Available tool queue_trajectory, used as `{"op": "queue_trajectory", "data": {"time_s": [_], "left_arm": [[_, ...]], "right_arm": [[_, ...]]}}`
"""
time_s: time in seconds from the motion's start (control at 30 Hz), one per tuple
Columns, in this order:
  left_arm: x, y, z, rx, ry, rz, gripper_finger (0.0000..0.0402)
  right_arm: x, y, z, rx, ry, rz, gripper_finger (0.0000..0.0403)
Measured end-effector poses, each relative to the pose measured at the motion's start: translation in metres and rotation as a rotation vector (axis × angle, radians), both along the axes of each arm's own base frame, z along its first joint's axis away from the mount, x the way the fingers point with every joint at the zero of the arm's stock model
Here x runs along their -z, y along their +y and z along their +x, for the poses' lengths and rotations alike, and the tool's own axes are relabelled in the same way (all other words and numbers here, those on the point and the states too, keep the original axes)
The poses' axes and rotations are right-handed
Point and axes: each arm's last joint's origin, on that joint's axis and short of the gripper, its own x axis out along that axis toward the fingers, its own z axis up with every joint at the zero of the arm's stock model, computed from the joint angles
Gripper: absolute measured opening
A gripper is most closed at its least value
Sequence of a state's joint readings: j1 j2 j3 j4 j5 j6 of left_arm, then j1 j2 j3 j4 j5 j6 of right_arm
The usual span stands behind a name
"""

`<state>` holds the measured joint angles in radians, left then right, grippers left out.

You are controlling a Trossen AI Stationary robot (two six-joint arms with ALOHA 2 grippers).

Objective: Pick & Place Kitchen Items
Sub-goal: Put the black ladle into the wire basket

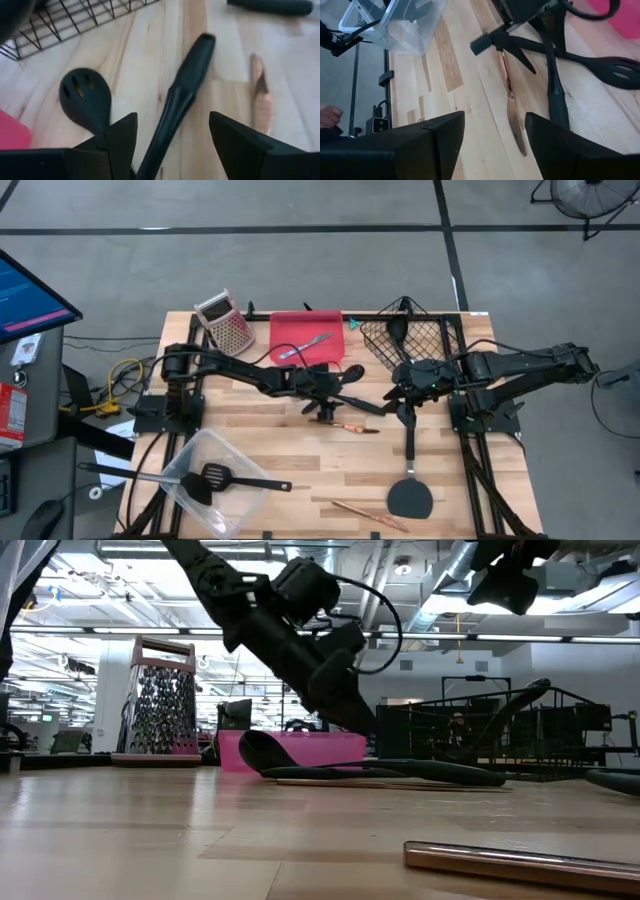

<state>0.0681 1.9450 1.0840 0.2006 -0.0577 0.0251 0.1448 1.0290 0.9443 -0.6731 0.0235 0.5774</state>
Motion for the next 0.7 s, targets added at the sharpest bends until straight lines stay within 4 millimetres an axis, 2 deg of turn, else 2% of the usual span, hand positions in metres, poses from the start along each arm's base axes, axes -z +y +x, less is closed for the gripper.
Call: {"op": "queue_trajectory", "data": {"time_s": [0.3,0.47,0.57,0.7], "left_arm": [[0.031,0.002,0.002,-0.011,0.077,-0.007,0.0230],[0.037,0.001,0.002,-0.016,0.092,-0.061,0.0224],[0.037,0.000,0.001,-0.020,0.097,-0.082,0.0194],[0.038,-0.001,0.000,-0.044,0.117,-0.114,0.0124]], "right_arm": [[0.000,0.000,0.000,0.000,0.000,0.000,0.0210],[0.000,0.000,0.000,0.000,0.000,0.000,0.0210],[0.000,0.000,0.000,-0.002,0.000,-0.002,0.0210],[0.000,0.000,0.000,-0.003,-0.001,-0.003,0.0210]]}}
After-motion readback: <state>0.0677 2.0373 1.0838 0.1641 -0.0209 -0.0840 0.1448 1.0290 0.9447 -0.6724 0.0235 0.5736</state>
